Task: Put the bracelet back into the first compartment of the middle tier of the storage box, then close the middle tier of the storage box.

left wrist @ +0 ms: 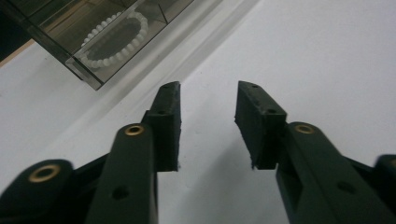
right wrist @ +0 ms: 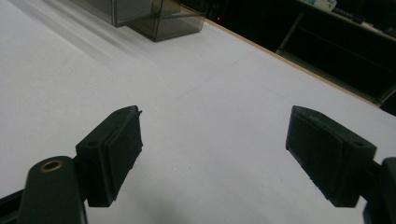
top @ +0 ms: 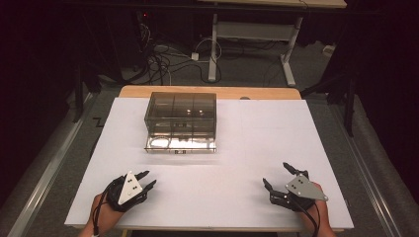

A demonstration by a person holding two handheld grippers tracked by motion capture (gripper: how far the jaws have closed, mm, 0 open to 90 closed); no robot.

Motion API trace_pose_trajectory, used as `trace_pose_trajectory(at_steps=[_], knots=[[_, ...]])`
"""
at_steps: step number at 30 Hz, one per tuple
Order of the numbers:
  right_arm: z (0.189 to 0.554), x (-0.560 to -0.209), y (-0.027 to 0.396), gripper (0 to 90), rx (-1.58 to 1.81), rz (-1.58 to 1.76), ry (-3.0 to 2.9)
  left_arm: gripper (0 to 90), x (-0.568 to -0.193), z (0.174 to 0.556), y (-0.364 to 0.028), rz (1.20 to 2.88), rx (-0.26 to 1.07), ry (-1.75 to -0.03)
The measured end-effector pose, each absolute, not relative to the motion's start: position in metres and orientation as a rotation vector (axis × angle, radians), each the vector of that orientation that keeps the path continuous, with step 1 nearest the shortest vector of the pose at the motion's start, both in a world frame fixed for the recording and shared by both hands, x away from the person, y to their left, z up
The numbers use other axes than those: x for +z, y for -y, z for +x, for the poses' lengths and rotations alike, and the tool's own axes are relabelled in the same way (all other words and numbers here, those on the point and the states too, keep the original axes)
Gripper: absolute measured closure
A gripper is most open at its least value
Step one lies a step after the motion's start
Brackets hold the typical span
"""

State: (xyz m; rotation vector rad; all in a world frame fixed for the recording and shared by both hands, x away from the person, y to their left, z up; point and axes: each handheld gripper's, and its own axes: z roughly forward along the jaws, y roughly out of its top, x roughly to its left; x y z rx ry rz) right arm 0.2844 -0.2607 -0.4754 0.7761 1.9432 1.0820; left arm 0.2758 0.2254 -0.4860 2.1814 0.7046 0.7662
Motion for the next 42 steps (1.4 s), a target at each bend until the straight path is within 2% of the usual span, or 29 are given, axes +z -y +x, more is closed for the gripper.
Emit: trace_pose_trajectory(at_steps=[4, 10, 23, 42], knots=[[0.283, -0.475, 0.263, 19.3, 1.106, 0.785, -1.935, 76.3, -0.484, 0.276, -0.226, 2.158, 0.773, -0.720], [0.281, -0.478, 0.264, 19.3, 1.103, 0.760, -1.946, 87.9, -0.483, 0.277, -0.226, 2.148, 0.765, -0.724], [0.279, -0.482, 0.260, 19.3, 1.075, 0.656, -1.983, 87.9, -0.486, 0.278, -0.226, 2.162, 0.783, -0.722], [0.282, -0.480, 0.266, 16.5, 1.075, 0.682, -1.934, 88.0, -0.483, 0.280, -0.218, 2.155, 0.835, -0.715]])
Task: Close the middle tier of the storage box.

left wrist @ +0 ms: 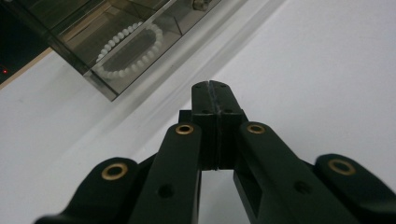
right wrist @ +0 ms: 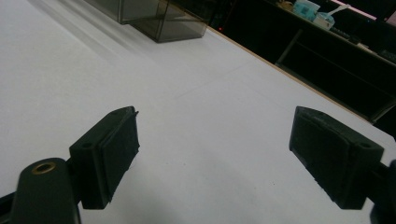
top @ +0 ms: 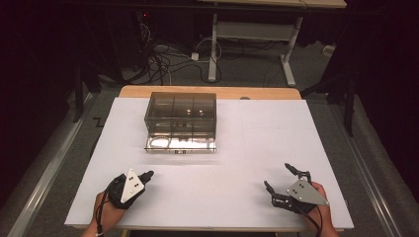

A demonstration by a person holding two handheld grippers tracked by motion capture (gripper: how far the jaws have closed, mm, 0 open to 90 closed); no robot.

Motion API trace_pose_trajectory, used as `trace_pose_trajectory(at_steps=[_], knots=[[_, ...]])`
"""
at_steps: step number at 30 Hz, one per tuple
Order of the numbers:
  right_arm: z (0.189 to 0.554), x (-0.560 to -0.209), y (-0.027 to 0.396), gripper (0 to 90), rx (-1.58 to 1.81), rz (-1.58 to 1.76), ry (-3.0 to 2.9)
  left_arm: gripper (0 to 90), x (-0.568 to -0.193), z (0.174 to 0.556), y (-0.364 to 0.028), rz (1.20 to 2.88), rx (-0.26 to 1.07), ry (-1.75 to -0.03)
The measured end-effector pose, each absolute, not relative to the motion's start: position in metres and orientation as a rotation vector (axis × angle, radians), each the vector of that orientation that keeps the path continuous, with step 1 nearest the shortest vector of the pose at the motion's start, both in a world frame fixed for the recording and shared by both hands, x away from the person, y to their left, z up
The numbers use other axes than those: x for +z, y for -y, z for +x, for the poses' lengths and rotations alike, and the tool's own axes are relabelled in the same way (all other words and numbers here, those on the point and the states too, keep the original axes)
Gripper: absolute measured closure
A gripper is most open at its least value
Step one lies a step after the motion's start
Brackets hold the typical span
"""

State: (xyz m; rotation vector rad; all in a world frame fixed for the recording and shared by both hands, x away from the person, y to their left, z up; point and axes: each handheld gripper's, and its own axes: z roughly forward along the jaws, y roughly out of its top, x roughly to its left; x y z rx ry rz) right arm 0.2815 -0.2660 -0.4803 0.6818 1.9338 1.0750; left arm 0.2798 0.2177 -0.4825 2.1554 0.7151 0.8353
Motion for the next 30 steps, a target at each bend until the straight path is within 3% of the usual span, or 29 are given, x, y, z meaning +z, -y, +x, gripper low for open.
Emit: trace_pose_trajectory(at_steps=[30], knots=[[0.280, -0.479, 0.268, 16.3, 1.077, 0.718, -1.925, 87.8, -0.465, 0.337, -0.177, 2.240, 0.880, -0.693]])
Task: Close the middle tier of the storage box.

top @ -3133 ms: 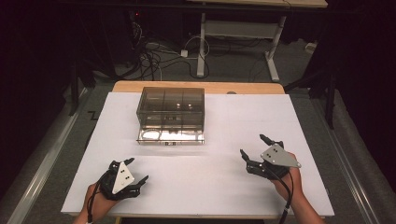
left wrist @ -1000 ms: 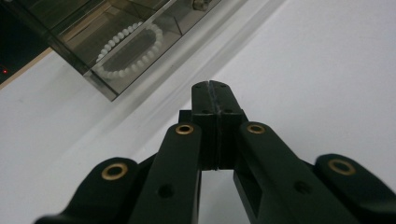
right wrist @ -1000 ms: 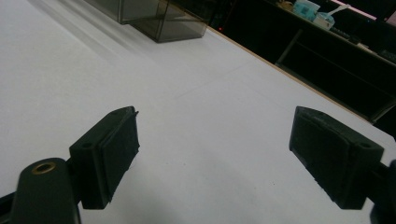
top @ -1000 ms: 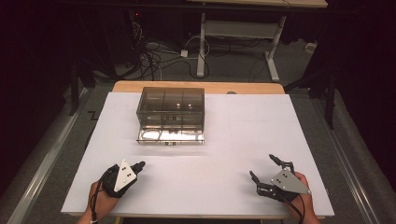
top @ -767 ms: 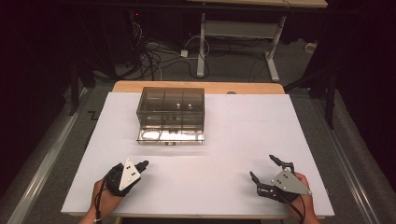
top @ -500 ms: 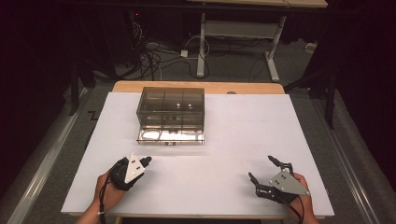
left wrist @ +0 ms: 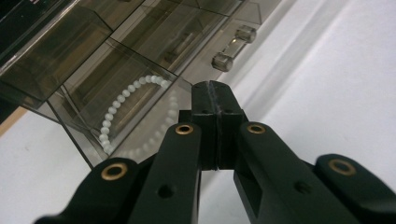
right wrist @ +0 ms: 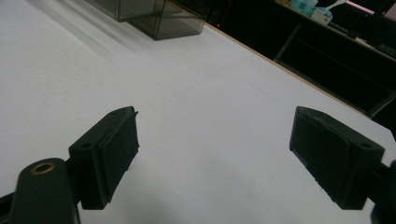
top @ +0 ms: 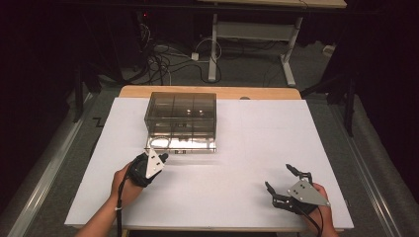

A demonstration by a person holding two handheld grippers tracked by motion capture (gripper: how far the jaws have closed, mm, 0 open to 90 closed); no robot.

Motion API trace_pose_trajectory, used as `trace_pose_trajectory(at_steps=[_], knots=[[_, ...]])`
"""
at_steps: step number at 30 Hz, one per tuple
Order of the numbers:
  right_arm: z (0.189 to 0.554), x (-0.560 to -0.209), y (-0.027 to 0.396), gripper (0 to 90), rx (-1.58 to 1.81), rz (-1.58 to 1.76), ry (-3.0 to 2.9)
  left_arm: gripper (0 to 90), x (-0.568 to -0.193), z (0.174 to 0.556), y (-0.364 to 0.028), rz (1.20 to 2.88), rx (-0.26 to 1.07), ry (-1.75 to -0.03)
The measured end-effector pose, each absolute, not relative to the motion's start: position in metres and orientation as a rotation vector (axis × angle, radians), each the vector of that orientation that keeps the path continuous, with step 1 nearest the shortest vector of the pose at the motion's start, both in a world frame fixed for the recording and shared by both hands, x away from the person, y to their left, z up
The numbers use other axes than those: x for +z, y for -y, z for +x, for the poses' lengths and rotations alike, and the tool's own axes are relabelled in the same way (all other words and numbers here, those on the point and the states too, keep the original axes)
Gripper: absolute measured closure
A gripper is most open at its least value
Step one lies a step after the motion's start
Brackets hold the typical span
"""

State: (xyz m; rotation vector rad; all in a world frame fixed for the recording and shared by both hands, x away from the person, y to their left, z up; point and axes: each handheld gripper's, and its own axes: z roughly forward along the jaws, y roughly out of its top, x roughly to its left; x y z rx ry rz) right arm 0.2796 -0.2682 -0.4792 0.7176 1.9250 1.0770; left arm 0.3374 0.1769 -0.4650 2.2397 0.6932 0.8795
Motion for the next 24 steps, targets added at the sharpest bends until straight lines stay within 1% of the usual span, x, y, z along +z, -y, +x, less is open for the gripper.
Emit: trace_pose_trajectory(at_steps=[11, 22, 24], knots=[[0.279, -0.479, 0.267, 16.3, 1.079, 0.715, -1.930, 87.8, -0.468, 0.355, -0.173, 2.262, 0.872, -0.699], [0.280, -0.480, 0.268, 16.3, 1.069, 0.718, -1.938, 87.6, -0.470, 0.360, -0.170, 2.283, 0.873, -0.688], [0.280, -0.480, 0.267, 16.3, 1.059, 0.713, -1.944, 85.7, -0.470, 0.360, -0.167, 2.307, 0.880, -0.676]])
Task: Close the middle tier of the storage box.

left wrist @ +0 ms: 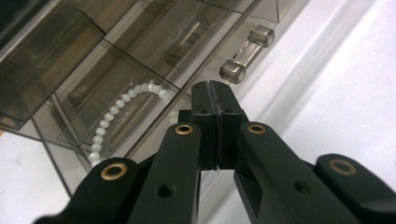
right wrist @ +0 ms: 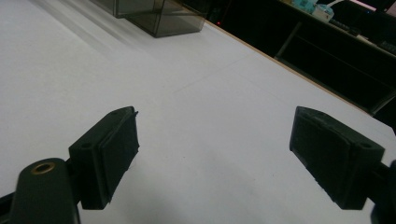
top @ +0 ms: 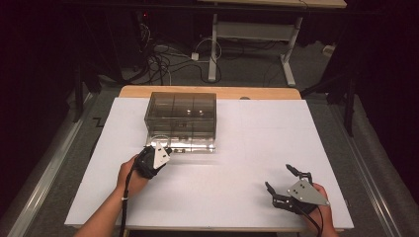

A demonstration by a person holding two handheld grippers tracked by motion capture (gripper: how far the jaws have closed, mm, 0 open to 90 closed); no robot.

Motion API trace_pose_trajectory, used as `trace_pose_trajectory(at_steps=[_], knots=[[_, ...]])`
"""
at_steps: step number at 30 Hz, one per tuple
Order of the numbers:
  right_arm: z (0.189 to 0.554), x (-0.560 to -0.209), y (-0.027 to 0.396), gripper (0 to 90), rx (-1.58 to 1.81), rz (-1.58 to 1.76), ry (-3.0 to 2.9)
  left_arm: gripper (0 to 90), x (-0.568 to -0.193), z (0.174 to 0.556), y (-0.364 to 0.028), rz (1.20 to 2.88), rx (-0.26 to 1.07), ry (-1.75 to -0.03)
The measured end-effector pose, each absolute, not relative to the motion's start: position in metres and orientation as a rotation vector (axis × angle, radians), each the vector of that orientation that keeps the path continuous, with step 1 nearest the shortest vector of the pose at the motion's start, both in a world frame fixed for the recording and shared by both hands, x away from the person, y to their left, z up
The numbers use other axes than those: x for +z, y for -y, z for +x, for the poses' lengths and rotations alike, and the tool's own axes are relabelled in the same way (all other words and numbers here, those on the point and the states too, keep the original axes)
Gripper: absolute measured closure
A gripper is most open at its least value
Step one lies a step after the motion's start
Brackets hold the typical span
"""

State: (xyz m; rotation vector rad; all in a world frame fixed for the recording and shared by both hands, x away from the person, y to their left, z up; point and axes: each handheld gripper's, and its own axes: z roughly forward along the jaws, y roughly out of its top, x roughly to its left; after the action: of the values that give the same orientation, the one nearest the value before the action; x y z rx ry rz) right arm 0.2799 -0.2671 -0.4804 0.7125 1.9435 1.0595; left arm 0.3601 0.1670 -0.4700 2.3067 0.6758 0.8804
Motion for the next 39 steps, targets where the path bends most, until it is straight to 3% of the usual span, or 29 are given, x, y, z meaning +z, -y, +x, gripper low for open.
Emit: trace_pose_trajectory(at_steps=[39], knots=[[0.278, -0.480, 0.265, 16.4, 1.049, 0.685, -1.961, 87.2, -0.464, 0.377, -0.161, 2.333, 0.891, -0.634]])
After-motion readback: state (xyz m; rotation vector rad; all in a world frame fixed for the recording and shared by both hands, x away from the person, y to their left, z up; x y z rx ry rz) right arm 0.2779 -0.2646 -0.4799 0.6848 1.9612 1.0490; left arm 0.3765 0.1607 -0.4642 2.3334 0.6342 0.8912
